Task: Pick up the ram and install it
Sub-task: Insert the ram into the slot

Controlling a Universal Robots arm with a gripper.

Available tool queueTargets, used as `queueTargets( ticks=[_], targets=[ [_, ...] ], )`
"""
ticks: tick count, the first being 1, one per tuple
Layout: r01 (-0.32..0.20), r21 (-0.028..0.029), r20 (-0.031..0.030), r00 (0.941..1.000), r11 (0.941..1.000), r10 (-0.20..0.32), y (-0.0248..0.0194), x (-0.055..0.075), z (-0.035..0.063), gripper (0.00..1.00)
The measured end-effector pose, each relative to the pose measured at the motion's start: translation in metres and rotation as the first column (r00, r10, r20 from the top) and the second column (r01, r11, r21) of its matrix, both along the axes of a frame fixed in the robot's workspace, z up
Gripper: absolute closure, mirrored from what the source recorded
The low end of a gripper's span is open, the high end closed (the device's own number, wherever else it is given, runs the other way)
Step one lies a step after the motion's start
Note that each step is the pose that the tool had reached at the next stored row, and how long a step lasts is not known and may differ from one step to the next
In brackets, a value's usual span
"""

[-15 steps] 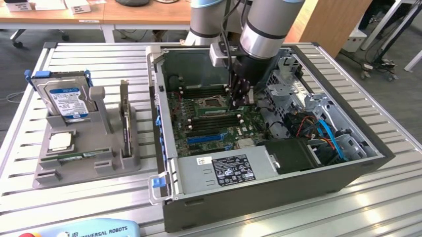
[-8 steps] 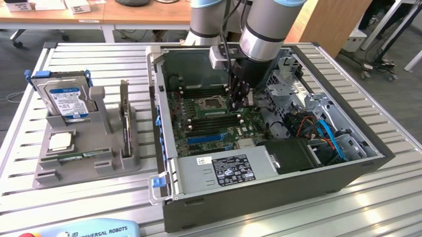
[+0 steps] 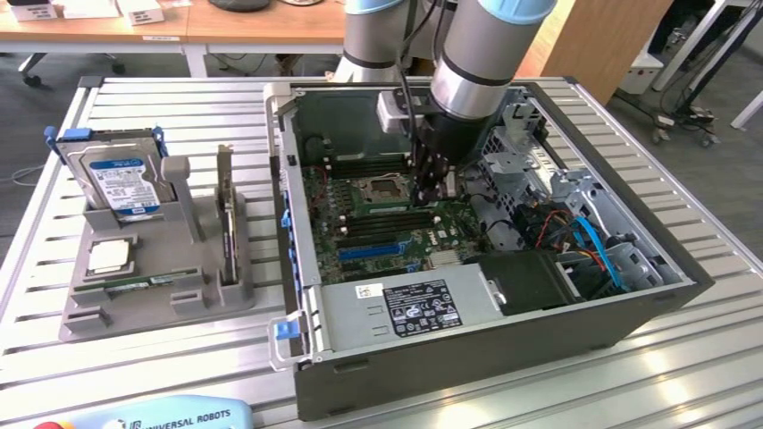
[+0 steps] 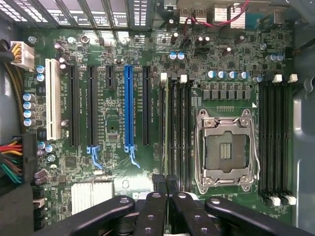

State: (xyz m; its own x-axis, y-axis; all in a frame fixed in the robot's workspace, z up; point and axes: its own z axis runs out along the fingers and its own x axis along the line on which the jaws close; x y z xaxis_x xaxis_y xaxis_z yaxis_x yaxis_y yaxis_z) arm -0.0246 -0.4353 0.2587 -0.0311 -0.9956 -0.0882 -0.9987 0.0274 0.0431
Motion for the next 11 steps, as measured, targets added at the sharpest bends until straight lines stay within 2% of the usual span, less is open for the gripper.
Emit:
queueTargets(
  ticks=[6, 11],
  targets=[
    [0.000, 0.0001, 0.0001, 1.0000, 1.0000, 0.000, 0.0000, 0.0000, -0.0064, 0.88],
    [0.000, -0.0001, 0.0000, 1.0000, 1.0000, 0.000, 0.0000, -0.0005, -0.0075, 0.88]
  ],
)
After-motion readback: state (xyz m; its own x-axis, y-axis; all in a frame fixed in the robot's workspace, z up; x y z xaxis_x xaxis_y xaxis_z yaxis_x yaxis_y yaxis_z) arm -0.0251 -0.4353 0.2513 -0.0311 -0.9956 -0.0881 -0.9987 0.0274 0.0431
